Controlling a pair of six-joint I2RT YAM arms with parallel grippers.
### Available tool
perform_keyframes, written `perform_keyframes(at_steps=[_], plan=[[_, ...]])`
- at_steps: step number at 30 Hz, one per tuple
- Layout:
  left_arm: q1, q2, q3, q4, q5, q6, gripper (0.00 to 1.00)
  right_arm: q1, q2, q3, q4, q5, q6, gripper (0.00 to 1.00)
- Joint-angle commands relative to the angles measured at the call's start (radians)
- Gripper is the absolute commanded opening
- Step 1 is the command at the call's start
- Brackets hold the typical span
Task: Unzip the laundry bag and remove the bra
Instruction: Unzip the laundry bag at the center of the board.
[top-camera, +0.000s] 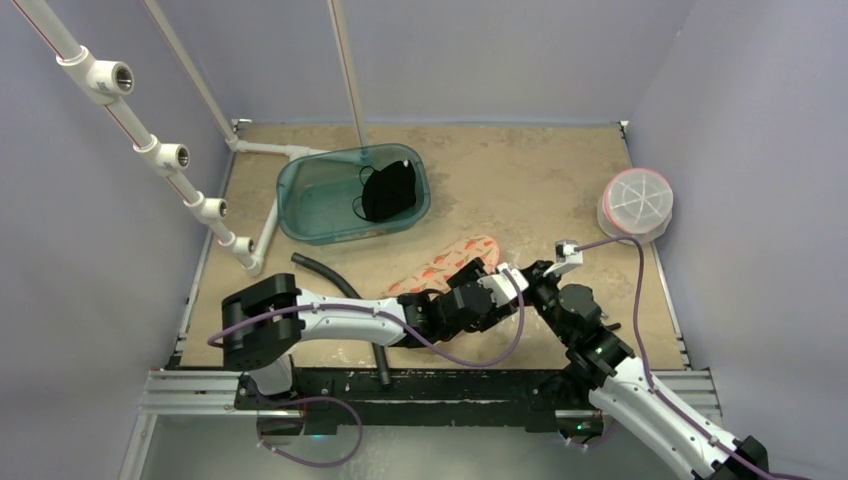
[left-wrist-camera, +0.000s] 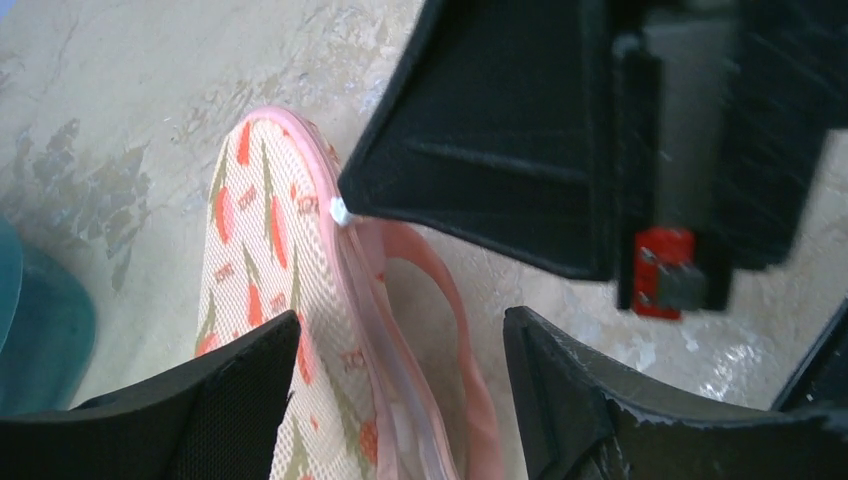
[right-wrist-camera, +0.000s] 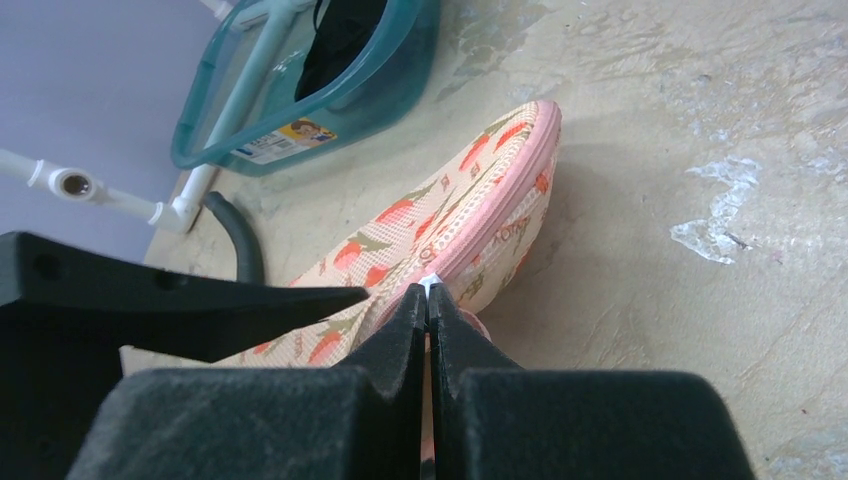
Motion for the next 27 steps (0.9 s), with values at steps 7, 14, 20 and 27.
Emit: perform_keyframes(at_steps=[7, 14, 20, 27], plan=[[0.063, 0.041, 0.03, 0.136, 0.031, 0.02, 0.46, -0.003, -0.041, -0.012, 0.04, -0.036, 0.01, 0.0], [0.066, 0.051, 0.018, 0.136, 0.041, 0.054, 0.15, -0.003, -0.038, -0.005, 0.05, -0.046, 0.011, 0.0], [0.066, 0.013, -0.015, 0.126, 0.038, 0.072, 0.0, -0.003, -0.026, 0.007, 0.053, -0.045, 0.011, 0.0], [0.064, -0.152, -0.144, 0.131, 0.054, 0.105, 0.0, -0.004, -0.008, 0.048, 0.032, -0.038, -0.001, 0.0]])
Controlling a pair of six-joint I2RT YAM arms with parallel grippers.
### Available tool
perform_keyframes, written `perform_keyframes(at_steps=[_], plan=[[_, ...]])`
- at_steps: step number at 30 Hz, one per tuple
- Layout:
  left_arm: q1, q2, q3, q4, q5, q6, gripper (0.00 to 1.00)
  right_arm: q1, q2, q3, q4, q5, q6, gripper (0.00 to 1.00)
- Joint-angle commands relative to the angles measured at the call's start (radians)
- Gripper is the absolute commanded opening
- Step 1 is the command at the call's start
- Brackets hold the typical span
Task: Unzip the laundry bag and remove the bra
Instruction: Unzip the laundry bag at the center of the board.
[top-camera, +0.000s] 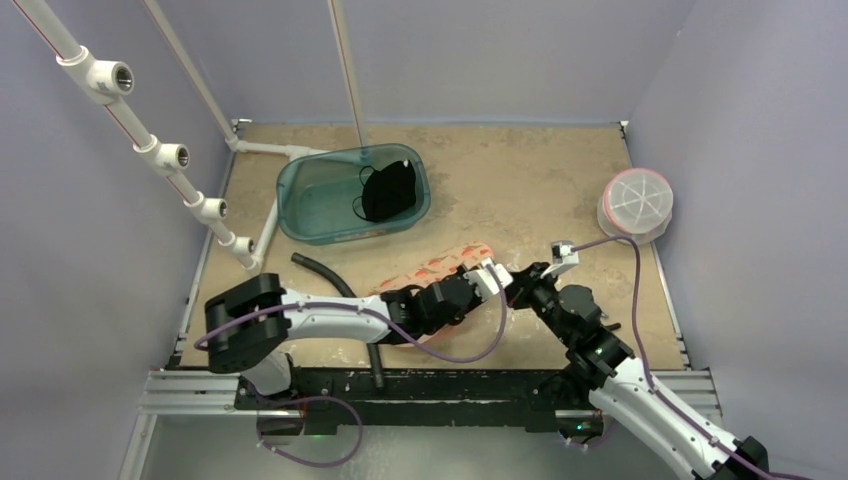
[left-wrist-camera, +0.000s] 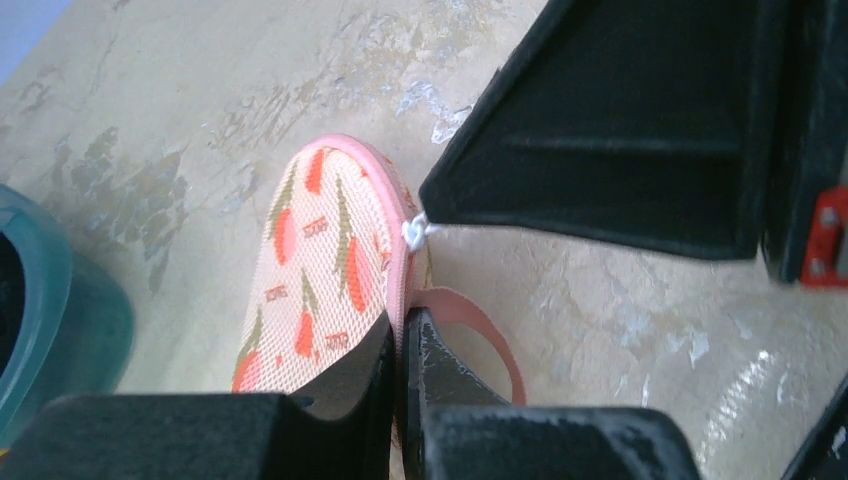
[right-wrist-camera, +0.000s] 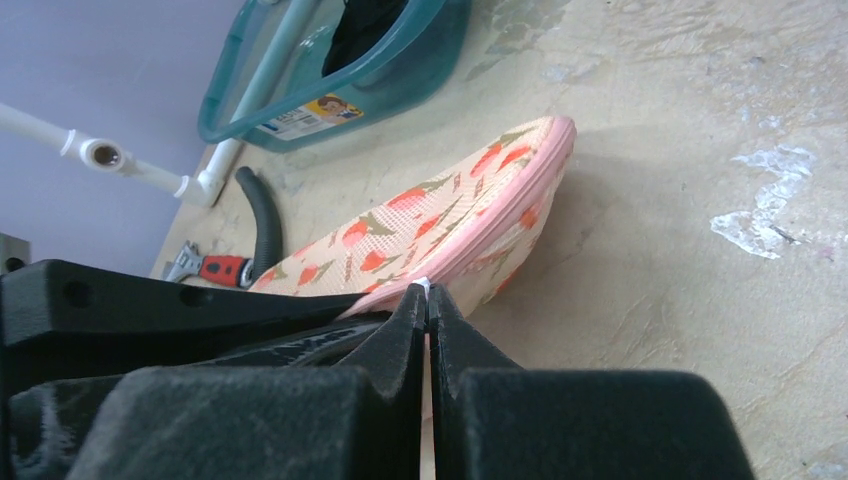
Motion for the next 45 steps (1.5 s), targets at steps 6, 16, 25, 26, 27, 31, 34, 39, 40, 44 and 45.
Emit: perform_keyframes(at_steps=[6, 16, 25, 26, 27, 31, 34, 39, 40, 44, 45], plan=[[-0.001, -0.255, -0.141, -0.029, 0.018, 0.025, 0.0, -0.004, 0.05, 0.087, 0.05, 0.064, -0.024, 0.0], [-0.001, -0.432, -0.257, -0.026, 0.071, 0.026, 0.0, -0.004, 0.106, 0.035, 0.101, 0.178, 0.017, 0.0], [-0.001, -0.442, -0.342, 0.05, 0.048, -0.025, 0.0, -0.005, 0.037, -0.027, 0.065, 0.178, 0.032, 0.0], [-0.002, -0.441, -0.345, 0.051, 0.042, -0.03, 0.0, -0.004, 0.018, -0.029, 0.063, 0.176, 0.025, 0.0], [-0.003, -0.439, -0.343, 0.05, 0.035, -0.037, 0.0, -0.004, 0.005, -0.027, 0.056, 0.168, 0.017, 0.0], [-0.003, -0.426, -0.309, 0.001, 0.002, -0.061, 0.32, -0.004, -0.018, -0.01, 0.041, 0.105, -0.009, 0.0], [-0.002, -0.417, -0.265, -0.054, -0.015, -0.087, 0.47, -0.004, -0.022, 0.002, 0.045, 0.075, -0.026, 0.0], [-0.002, -0.435, -0.194, -0.124, -0.049, -0.186, 0.75, -0.004, -0.028, 0.02, 0.052, 0.015, -0.044, 0.0], [-0.002, -0.434, -0.162, -0.147, -0.053, -0.221, 0.8, -0.004, -0.028, 0.021, 0.054, 0.007, -0.047, 0.0], [0.0, -0.37, -0.036, -0.266, -0.015, -0.252, 0.86, -0.004, -0.022, 0.028, 0.062, -0.016, -0.048, 0.0], [-0.001, -0.356, -0.02, -0.271, 0.012, -0.248, 0.87, -0.004, -0.019, 0.029, 0.062, -0.02, -0.048, 0.0]])
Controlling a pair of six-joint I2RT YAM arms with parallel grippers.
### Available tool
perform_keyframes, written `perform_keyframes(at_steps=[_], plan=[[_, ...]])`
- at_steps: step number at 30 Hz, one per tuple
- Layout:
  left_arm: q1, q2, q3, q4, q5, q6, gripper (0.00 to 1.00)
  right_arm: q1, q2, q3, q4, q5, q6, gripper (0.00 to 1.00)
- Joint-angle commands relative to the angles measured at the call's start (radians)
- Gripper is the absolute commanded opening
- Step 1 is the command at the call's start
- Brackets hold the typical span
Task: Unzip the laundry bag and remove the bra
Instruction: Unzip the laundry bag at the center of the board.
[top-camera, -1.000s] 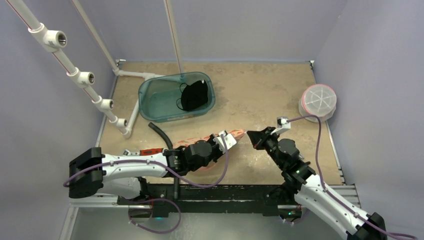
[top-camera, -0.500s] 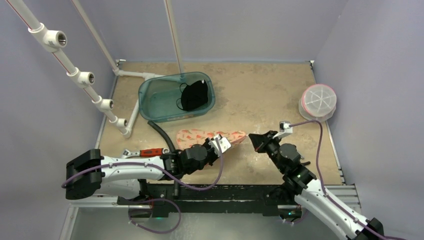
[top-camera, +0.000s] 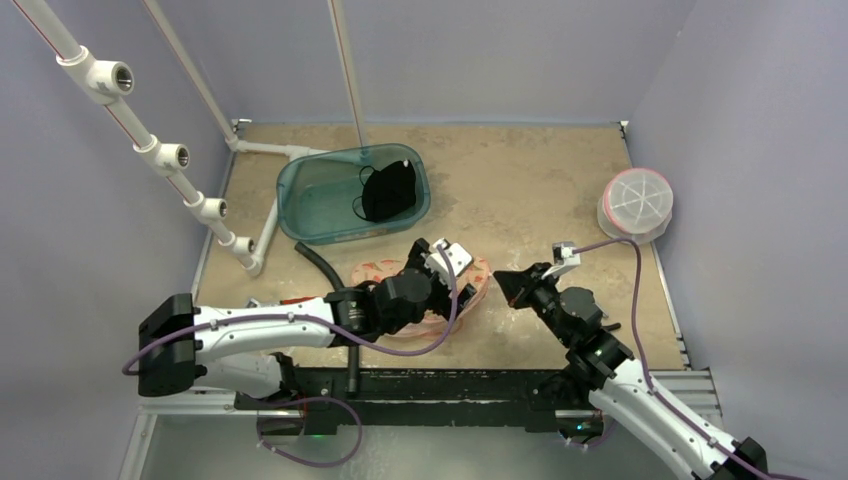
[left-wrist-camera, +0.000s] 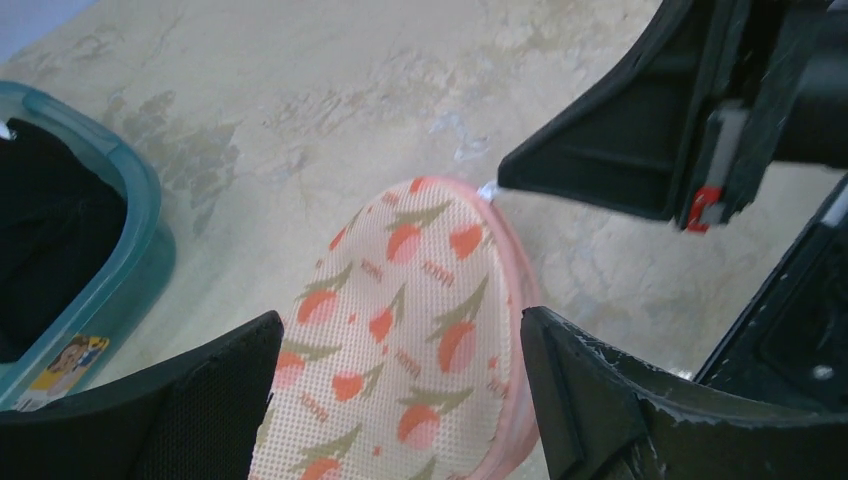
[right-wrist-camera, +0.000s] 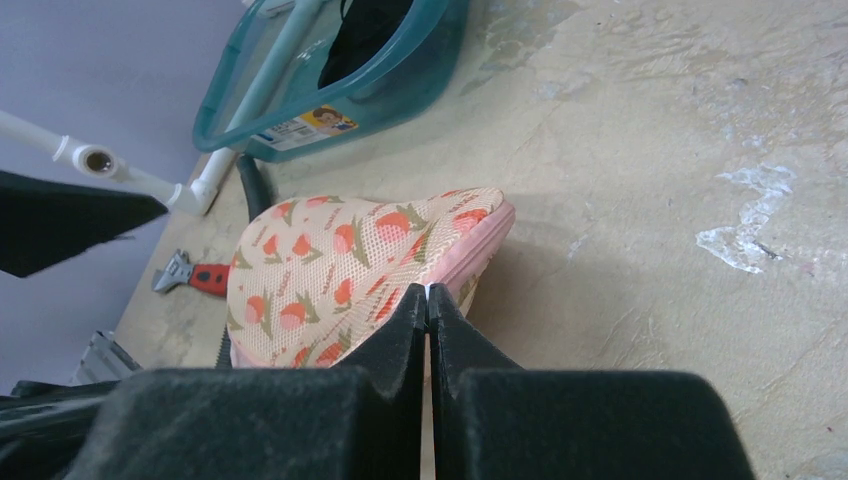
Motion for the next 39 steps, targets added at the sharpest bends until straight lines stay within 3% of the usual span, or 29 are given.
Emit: perform_keyframes(at_steps=[1, 7, 16, 18, 26, 27, 39], plan=[[0.001, 0.055, 0.127, -0.062, 0.063, -0.058, 0.88, -0.003, 0.001, 0.055, 0.025, -0.038, -0.023, 0.0], [-0.014, 0.175, 0.224, -0.058, 0.155, -0.04, 0.91, -0.004, -0.007, 0.062, 0.022, -0.046, -0.024, 0.0], [-0.028, 0.414, 0.351, -0.158, 0.014, -0.003, 0.91, -0.003, -0.018, 0.063, 0.017, -0.058, -0.018, 0.0], [-0.029, 0.439, 0.359, -0.155, 0.013, 0.003, 0.81, -0.003, -0.02, 0.062, 0.015, -0.059, -0.018, 0.0], [-0.028, 0.462, 0.355, -0.169, -0.02, 0.009, 0.04, -0.003, -0.038, 0.065, 0.009, -0.072, -0.017, 0.0], [-0.028, 0.45, 0.343, -0.163, -0.025, 0.011, 0.0, -0.003, -0.04, 0.065, 0.009, -0.072, -0.017, 0.0], [-0.034, 0.139, 0.008, 0.128, 0.022, 0.179, 0.0, -0.003, -0.029, 0.063, 0.038, -0.07, -0.013, 0.0]])
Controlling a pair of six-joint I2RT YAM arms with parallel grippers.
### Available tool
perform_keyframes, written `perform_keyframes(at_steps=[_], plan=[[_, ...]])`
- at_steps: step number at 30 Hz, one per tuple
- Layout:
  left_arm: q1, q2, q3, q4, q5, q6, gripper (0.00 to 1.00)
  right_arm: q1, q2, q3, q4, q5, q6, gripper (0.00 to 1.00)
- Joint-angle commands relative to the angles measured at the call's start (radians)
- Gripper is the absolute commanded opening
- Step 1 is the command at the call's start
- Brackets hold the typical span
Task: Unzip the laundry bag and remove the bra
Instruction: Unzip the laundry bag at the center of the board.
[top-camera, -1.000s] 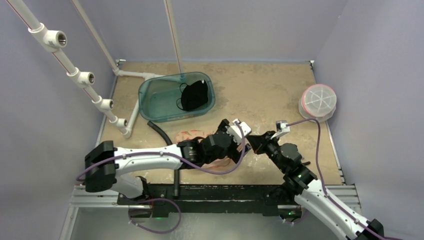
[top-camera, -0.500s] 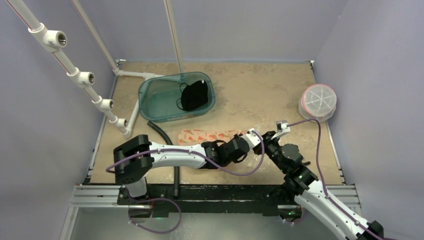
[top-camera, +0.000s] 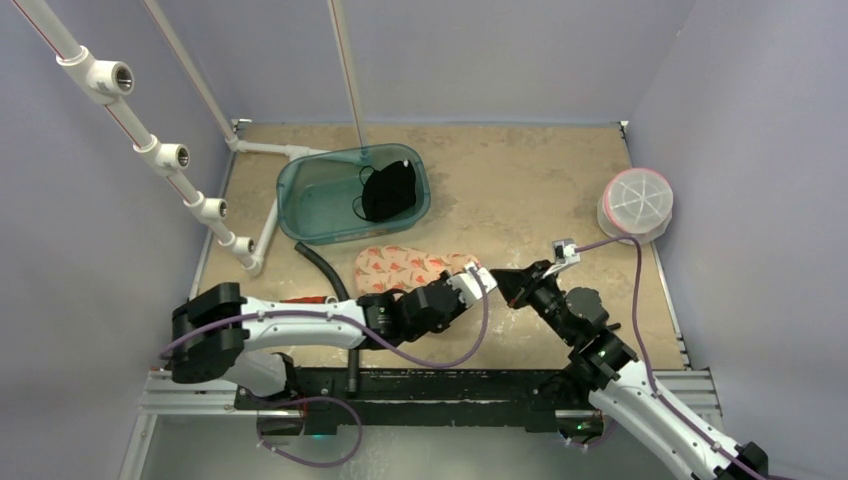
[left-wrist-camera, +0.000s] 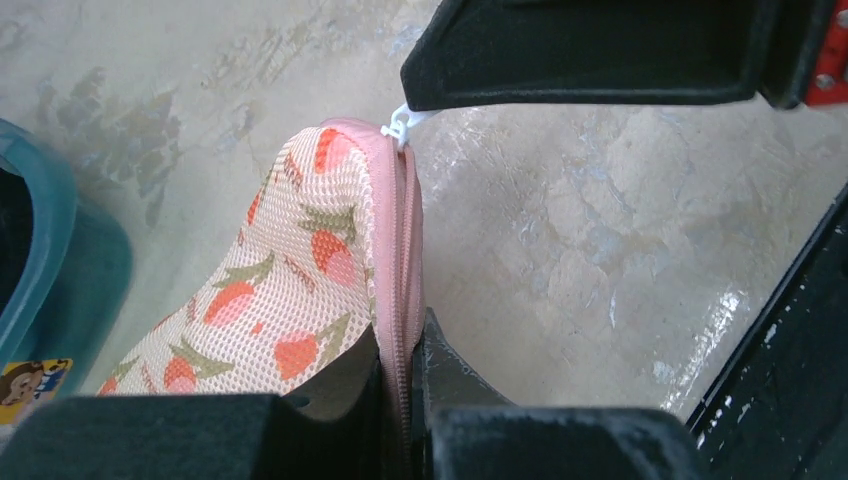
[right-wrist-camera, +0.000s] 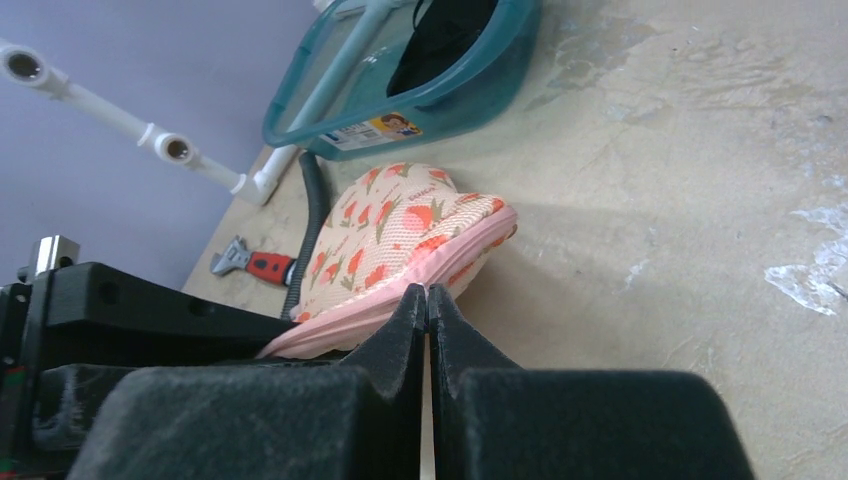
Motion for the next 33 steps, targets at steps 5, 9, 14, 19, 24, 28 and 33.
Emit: perform_keyframes(at_steps=[5, 9, 14, 19, 24, 28, 33], plan=[[-0.007, -0.2, -0.189, 0.218, 0.039, 0.139, 0.0, -0.004, 0.004, 0.013, 0.055, 0.008, 0.003, 0.0], [-0.007, -0.234, -0.214, 0.232, 0.052, 0.145, 0.0, -0.004, 0.005, 0.007, 0.059, 0.007, 0.009, 0.0], [-0.007, -0.237, -0.21, 0.219, 0.063, 0.146, 0.0, -0.004, 0.002, 0.01, 0.051, 0.01, 0.008, 0.0], [-0.008, -0.277, -0.229, 0.227, 0.163, 0.159, 0.0, -0.004, 0.015, 0.009, 0.057, 0.018, 0.008, 0.0], [-0.009, -0.369, -0.285, 0.254, 0.273, 0.17, 0.0, -0.004, 0.04, -0.003, 0.098, 0.009, 0.007, 0.0], [-0.009, -0.426, -0.293, 0.237, 0.31, 0.177, 0.0, -0.004, 0.061, -0.017, 0.12, -0.01, 0.008, 0.0], [-0.009, -0.44, -0.277, 0.185, 0.241, 0.163, 0.15, -0.004, 0.058, -0.013, 0.131, -0.008, -0.003, 0.0]])
